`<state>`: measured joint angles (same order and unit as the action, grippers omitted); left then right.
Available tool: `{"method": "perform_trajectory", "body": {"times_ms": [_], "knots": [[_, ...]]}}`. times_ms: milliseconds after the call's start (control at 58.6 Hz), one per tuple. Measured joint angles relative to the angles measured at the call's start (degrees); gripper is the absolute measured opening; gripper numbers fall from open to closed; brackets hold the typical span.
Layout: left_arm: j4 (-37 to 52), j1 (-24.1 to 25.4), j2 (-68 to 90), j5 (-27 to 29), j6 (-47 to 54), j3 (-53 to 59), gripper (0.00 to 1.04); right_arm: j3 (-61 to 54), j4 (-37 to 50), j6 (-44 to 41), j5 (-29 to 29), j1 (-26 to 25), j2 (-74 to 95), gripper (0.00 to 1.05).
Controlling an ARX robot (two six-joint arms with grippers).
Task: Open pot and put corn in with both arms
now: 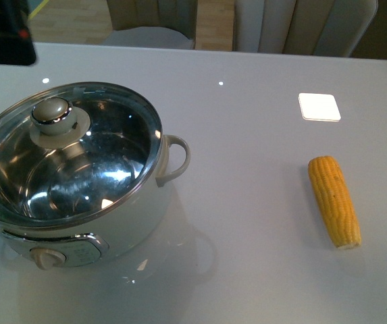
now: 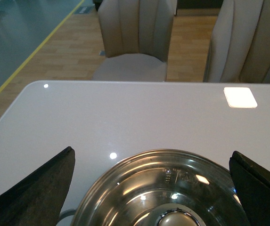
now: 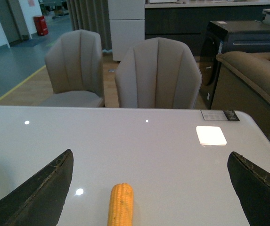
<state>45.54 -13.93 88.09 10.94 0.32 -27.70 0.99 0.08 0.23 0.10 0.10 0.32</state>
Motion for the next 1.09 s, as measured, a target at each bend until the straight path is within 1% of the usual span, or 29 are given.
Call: {"method": "perform_trajectory", "body": {"times_ms": [137, 307, 922, 956, 990, 1007, 1042, 1093], "knots": [[5.5, -1.0, 12.7, -0.8, 0.3, -2.5, 0.98, 0.0, 0.0, 0.0, 0.0, 0.0, 0.0, 0.96], [7.8, -1.0, 21.1, -0.9, -0.3, -4.7, 0.98, 0.0, 0.0, 0.0, 0.0, 0.0, 0.0, 0.96], [10.8, -3.0, 26.7, 0.3, -6.8, -4.2, 0.97, 0.0, 0.0, 0.0, 0.0, 0.0, 0.0, 0.96], [11.0, -3.0, 26.8, 0.4, -7.0, -4.2, 0.96, 0.0, 0.0, 0.0, 0.0, 0.0, 0.0, 0.96], [11.1, -3.0, 26.9, 0.7, -7.1, -4.2, 0.91, 0.0, 0.0, 0.0, 0.0, 0.0, 0.0, 0.96], [11.3, -3.0, 27.1, 0.9, -7.3, -4.2, 0.86, 0.0, 0.0, 0.0, 0.0, 0.0, 0.0, 0.96], [11.5, -3.0, 27.1, 1.0, -7.4, -4.2, 0.8, 0.0, 0.0, 0.0, 0.0, 0.0, 0.0, 0.96], [11.7, -3.0, 27.2, 1.2, -7.4, -4.2, 0.69, 0.0, 0.0, 0.0, 0.0, 0.0, 0.0, 0.96]]}}
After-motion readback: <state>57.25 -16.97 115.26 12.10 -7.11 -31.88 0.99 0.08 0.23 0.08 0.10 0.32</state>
